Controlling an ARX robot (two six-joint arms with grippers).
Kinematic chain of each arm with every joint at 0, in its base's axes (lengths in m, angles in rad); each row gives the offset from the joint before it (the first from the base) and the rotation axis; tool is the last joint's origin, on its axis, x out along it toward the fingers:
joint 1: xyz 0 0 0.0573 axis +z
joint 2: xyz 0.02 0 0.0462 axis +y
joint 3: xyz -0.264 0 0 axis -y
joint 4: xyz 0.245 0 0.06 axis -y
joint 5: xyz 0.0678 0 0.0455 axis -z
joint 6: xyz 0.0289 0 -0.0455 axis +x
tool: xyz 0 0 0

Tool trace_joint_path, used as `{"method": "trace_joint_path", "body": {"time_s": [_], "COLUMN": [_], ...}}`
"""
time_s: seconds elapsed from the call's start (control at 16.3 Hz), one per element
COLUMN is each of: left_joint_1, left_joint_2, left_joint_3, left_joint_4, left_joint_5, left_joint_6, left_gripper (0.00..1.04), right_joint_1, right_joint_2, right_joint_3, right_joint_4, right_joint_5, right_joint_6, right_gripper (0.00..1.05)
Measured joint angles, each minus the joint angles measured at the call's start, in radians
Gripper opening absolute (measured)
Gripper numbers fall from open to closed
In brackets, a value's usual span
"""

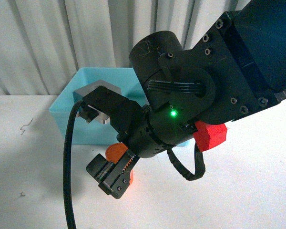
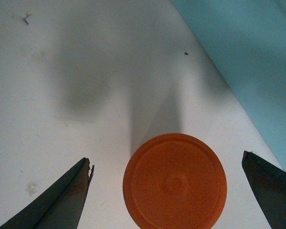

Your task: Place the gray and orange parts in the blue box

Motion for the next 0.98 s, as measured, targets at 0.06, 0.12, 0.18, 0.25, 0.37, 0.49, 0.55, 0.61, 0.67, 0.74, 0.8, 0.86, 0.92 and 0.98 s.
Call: {"method": "trace_joint_path", "body": {"time_s": [0.06,0.12,0.18,0.25,0.37,0.49,0.55,0.61,0.67,0.74,0.8,0.86,0.92,0.98], "left_joint_1": [0.000,0.000,0.000,0.000,0.000,0.000,0.000,0.000,0.000,0.000,0.000,0.000,0.000,0.000], "left_joint_2": [0.000,0.000,0.000,0.000,0.000,0.000,0.000,0.000,0.000,0.000,0.000,0.000,0.000,0.000], "left_joint_3": [0.000,0.000,0.000,0.000,0.000,0.000,0.000,0.000,0.000,0.000,0.000,0.000,0.000,0.000], "left_joint_4": [0.000,0.000,0.000,0.000,0.000,0.000,0.000,0.000,0.000,0.000,0.000,0.000,0.000,0.000], "left_joint_5": [0.000,0.000,0.000,0.000,0.000,0.000,0.000,0.000,0.000,0.000,0.000,0.000,0.000,0.000], "left_joint_6": [0.000,0.000,0.000,0.000,0.000,0.000,0.000,0.000,0.000,0.000,0.000,0.000,0.000,0.000], "left_gripper": [0.98,0.98,0.98,0.98,0.98,0.98,0.98,0.98,0.98,0.98,0.98,0.98,0.98,0.98], "right_joint_1": [0.002,0.006,0.006,0.006,0.006,0.005,0.005,0.004,0.002,-0.004,-0.009,-0.015,-0.024,-0.035], "right_joint_2": [0.011,0.016,0.017,0.017,0.018,0.025,0.029,0.030,0.030,0.030,0.029,0.017,-0.029,-0.108], "right_joint_3": [0.004,0.006,0.008,0.010,0.017,0.023,0.023,0.023,0.023,0.024,0.022,0.006,-0.039,-0.099], "right_joint_4": [-0.002,-0.002,-0.004,-0.003,-0.006,-0.012,-0.012,-0.012,-0.003,0.009,0.026,0.049,0.071,0.112], "right_joint_5": [0.002,0.003,0.003,0.002,0.002,0.002,0.002,0.001,-0.006,-0.010,-0.013,-0.018,-0.050,-0.091], "right_joint_6": [0.003,0.006,0.006,0.007,0.007,0.007,0.008,0.010,0.020,0.035,0.043,0.062,0.097,0.146], "right_gripper": [0.98,0.98,0.98,0.98,0.98,0.89,0.78,0.69,0.58,0.50,0.48,0.48,0.48,0.48]}}
